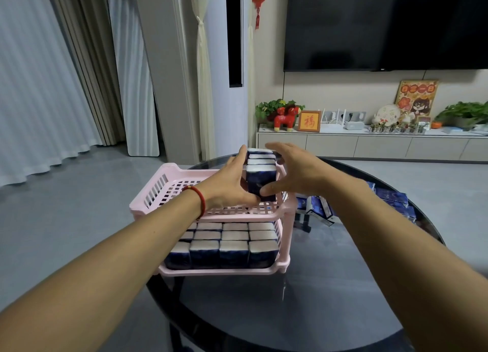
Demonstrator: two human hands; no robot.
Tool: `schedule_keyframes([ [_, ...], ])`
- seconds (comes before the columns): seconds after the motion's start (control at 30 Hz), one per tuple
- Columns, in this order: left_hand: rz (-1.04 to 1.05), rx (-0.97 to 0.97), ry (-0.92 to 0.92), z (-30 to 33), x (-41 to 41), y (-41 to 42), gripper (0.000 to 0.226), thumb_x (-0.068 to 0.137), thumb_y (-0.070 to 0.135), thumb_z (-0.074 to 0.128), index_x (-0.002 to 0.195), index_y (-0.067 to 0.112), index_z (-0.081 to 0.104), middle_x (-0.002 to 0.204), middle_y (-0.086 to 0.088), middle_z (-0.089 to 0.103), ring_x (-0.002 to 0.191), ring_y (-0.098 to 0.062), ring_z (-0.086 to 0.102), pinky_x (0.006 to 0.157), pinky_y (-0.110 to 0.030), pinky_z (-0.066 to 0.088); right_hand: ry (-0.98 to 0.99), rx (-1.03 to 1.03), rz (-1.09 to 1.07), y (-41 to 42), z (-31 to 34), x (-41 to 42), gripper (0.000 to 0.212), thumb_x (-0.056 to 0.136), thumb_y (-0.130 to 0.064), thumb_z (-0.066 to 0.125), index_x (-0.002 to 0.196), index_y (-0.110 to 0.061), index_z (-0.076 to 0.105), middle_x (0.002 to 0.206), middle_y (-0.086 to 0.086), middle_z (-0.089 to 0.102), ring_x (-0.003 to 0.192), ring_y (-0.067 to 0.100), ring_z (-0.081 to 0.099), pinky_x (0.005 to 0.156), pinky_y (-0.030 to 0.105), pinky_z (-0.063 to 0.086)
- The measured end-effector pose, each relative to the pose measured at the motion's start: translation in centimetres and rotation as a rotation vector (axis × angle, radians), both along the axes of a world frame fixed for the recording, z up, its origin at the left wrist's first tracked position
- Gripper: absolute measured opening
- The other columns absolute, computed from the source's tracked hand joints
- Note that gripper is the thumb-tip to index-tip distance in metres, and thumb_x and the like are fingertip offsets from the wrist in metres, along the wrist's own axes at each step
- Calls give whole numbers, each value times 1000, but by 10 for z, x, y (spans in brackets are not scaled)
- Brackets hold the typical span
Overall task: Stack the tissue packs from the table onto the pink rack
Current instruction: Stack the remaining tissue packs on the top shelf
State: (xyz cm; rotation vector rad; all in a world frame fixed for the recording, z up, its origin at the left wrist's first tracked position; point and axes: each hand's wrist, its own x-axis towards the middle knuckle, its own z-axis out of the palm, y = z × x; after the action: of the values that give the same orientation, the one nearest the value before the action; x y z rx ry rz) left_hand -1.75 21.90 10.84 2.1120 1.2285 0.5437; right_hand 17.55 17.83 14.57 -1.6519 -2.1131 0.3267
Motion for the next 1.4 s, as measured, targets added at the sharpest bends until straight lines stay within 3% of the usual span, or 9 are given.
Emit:
schedule_keyframes([
  [0.07,-3,-16,-6,0,-1,0,149,53,46,89,159,38,-15,161,-5,35,133,-29,54,111,-46,48,-17,-21,1,0,2,0,111,68,-35,93,158,-21,30,154,6,45,130,26,52,109,46,47],
  [0.17,20,2,-12,2,-1,-1,150,50,47,91,162,32,-7,160,3,25,130,-27,54,110,-45,48,7,-46,14,3,3,-1,103,72,-24,92,157,-18,34,142,9,57,113,24,62,100,44,53],
  [0.33,28,66,-27,5,2,-4,118,52,46,93,152,30,32,144,3,35,121,-26,59,108,-45,50,65,-57,29,2,4,0,99,74,-16,90,156,-17,36,138,8,61,110,22,62,98,43,55],
  [0.5,32,57,19,2,4,2,118,49,48,90,150,34,31,143,0,39,120,-26,60,105,-45,53,126,-86,63,2,-1,0,102,74,-9,89,157,-16,30,145,9,56,117,25,62,100,44,55],
  [0.7,7,6,20,1,2,5,121,48,46,93,150,46,27,138,-1,46,121,-26,60,102,-44,55,182,-79,76,-5,-3,4,111,74,-25,91,161,-21,22,160,4,38,143,25,41,113,36,40],
  [0.93,-14,-3,24,3,-2,4,119,54,43,92,150,52,22,143,-1,52,126,-26,58,106,-45,52,429,81,-28,-33,-18,44,75,87,-49,74,152,-27,43,137,-9,52,121,9,55,95,27,47],
  [1.03,-4,-7,22,4,-2,2,120,57,48,90,154,48,19,148,-1,51,125,-27,60,104,-48,54,487,118,-124,-41,-34,63,60,92,-45,71,145,-24,52,133,-4,59,112,6,60,85,21,48],
  [1.2,-13,8,-27,6,2,-2,97,77,26,85,153,36,25,143,-3,54,123,-25,60,98,-42,58,469,115,-221,-49,-68,75,45,95,-35,69,137,-22,60,129,-6,65,113,9,63,95,33,54],
  [1.4,-33,3,-81,5,1,-2,93,81,16,83,154,32,28,141,-2,56,122,-22,62,98,-41,58,473,281,-106,-46,-55,38,43,95,-36,66,137,-31,59,128,-17,62,110,-3,59,87,20,48],
])
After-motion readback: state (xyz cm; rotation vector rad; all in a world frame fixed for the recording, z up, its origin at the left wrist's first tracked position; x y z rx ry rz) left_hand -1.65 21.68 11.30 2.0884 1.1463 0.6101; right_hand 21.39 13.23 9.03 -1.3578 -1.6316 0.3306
